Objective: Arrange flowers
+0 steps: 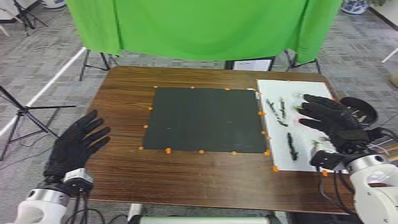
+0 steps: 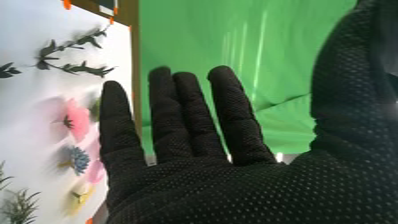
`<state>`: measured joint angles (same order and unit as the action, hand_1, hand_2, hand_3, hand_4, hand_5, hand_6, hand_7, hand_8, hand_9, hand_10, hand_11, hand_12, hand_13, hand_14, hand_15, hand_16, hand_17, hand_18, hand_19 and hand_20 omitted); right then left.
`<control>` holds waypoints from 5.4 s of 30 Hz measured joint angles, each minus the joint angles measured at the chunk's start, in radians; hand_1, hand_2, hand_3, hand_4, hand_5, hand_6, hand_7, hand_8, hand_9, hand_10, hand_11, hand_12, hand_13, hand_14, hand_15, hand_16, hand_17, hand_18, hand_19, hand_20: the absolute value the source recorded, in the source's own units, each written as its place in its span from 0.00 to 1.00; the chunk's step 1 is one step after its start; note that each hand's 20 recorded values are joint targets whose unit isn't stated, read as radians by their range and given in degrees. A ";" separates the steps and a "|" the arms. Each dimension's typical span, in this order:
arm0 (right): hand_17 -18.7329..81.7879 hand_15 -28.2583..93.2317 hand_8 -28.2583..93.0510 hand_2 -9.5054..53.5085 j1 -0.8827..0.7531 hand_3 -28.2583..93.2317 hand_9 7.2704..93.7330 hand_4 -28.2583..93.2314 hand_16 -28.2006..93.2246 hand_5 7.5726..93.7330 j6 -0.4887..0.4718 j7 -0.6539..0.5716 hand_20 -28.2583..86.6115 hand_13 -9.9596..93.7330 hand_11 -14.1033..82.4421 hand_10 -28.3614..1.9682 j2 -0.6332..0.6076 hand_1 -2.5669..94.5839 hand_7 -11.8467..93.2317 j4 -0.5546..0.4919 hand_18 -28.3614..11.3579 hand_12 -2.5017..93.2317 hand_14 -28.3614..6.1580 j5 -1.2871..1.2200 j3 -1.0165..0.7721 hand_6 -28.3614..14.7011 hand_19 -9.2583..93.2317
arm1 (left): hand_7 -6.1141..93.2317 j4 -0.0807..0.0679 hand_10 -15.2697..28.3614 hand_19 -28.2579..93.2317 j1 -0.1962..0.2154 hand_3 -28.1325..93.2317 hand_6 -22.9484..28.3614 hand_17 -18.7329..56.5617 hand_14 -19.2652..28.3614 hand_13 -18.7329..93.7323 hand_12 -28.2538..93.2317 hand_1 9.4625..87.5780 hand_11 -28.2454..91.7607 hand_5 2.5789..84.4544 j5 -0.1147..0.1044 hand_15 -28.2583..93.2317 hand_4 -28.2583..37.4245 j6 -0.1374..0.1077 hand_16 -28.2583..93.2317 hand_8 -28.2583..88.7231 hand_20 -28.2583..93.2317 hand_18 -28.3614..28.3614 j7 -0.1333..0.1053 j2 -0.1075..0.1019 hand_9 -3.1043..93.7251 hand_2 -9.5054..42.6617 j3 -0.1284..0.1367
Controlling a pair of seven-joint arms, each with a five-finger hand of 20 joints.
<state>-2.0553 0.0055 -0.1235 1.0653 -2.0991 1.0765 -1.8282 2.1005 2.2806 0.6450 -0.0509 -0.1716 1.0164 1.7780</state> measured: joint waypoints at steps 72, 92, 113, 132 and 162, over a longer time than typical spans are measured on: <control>0.38 0.88 0.08 0.00 0.002 0.77 0.49 0.00 0.49 0.49 -0.280 -0.490 0.61 0.57 0.75 0.45 -0.190 0.25 0.55 -0.087 0.16 0.48 0.40 1.196 0.253 0.60 0.81 | 0.26 -0.004 0.62 0.56 0.002 0.79 0.53 0.13 0.75 0.33 0.37 0.20 0.40 0.31 -0.006 0.51 0.00 0.013 0.23 0.15 0.32 0.85 -0.007 -0.007 0.28 0.07 0.006; 0.42 0.93 0.07 0.00 0.038 0.75 0.59 0.00 0.55 0.56 -0.251 -0.488 0.62 0.63 0.84 0.54 -0.192 0.45 0.64 -0.036 0.19 0.61 0.47 1.257 0.327 0.64 0.84 | 0.26 -0.006 0.62 0.56 -0.002 0.80 0.54 0.13 0.75 0.33 0.37 0.20 0.40 0.31 -0.006 0.51 0.00 0.016 0.23 0.15 0.32 0.86 -0.005 -0.008 0.28 0.07 0.004; 0.48 0.93 0.35 0.00 0.096 0.00 0.79 0.58 0.60 0.75 -0.248 -0.501 0.62 0.75 0.84 0.65 -0.193 0.90 0.61 -0.005 0.21 0.65 0.53 1.243 0.362 0.74 0.87 | 0.26 -0.007 0.61 0.56 -0.003 0.80 0.53 0.13 0.75 0.33 0.37 0.20 0.40 0.31 -0.006 0.51 0.00 0.016 0.23 0.15 0.32 0.86 -0.005 -0.008 0.28 0.07 0.003; 0.49 0.99 0.54 0.03 0.016 0.00 0.80 1.00 0.60 0.69 -0.003 -0.302 0.66 0.77 0.94 0.61 -0.191 0.76 0.72 0.055 0.17 0.69 0.48 1.108 0.311 0.59 0.90 | 0.26 -0.006 0.61 0.56 0.001 0.80 0.53 0.13 0.75 0.33 0.37 0.20 0.40 0.31 -0.007 0.51 0.00 0.015 0.23 0.15 0.32 0.86 -0.006 -0.005 0.28 0.07 0.006; 0.51 0.96 0.15 0.00 0.114 0.67 0.82 0.00 0.60 0.84 -0.392 -0.662 0.61 0.79 0.85 0.61 -0.183 0.25 0.43 -0.101 0.11 0.72 0.48 1.164 0.313 0.64 0.94 | 0.26 -0.006 0.61 0.56 0.005 0.80 0.53 0.13 0.75 0.33 0.38 0.20 0.40 0.31 -0.007 0.51 0.00 0.016 0.23 0.15 0.32 0.86 -0.005 -0.008 0.28 0.08 0.010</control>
<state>-1.9415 -0.3868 -0.7854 0.8820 -2.2002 2.2402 -1.5147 2.0947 2.2857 0.6377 -0.0352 -0.1770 1.0088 1.7884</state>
